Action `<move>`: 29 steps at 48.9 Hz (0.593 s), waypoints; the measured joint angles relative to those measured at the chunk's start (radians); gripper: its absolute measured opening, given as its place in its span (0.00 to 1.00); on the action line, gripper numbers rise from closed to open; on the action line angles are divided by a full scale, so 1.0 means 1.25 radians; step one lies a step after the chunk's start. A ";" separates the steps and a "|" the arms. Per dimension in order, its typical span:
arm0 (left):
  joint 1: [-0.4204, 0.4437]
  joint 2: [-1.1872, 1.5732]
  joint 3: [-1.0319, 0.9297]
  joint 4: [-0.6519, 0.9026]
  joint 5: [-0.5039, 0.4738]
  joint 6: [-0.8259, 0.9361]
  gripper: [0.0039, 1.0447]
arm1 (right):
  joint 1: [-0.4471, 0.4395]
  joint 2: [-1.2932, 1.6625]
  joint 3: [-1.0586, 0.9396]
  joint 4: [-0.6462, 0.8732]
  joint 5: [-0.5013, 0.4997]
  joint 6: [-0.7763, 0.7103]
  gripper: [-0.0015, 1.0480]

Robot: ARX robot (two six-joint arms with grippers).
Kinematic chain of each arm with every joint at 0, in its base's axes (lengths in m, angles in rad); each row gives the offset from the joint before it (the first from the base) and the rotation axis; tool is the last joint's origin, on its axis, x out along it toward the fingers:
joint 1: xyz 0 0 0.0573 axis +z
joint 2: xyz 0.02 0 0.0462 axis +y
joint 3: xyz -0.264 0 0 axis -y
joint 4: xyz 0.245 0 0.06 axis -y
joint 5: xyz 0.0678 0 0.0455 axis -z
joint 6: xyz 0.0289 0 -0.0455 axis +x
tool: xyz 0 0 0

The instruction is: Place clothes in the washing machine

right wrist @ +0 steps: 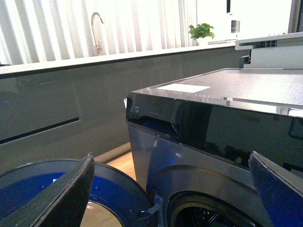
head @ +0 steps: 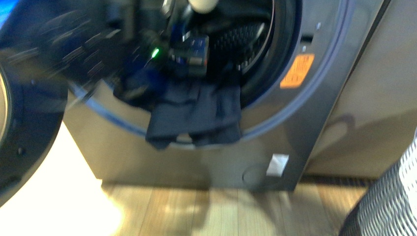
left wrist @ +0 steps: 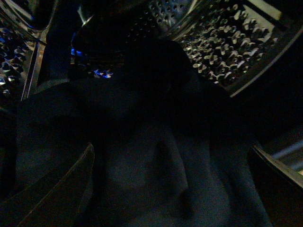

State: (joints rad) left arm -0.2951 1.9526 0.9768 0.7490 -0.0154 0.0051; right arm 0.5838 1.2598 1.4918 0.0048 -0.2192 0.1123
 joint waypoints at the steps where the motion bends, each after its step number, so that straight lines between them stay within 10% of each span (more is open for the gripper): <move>1: 0.000 -0.018 -0.023 0.007 0.005 0.001 0.94 | 0.000 0.000 0.000 0.000 0.000 0.000 0.93; 26: 0.137 -0.707 -0.392 -0.113 0.127 0.029 0.93 | 0.000 0.000 0.000 0.000 0.000 0.000 0.93; 29: 0.126 -0.742 -0.420 -0.120 -0.039 0.013 0.78 | 0.031 -0.022 -0.001 -0.134 0.300 -0.040 0.81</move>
State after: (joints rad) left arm -0.1375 1.0252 0.4515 0.5991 -0.0643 0.0216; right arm 0.6228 1.2324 1.4906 -0.1623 0.1555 0.0628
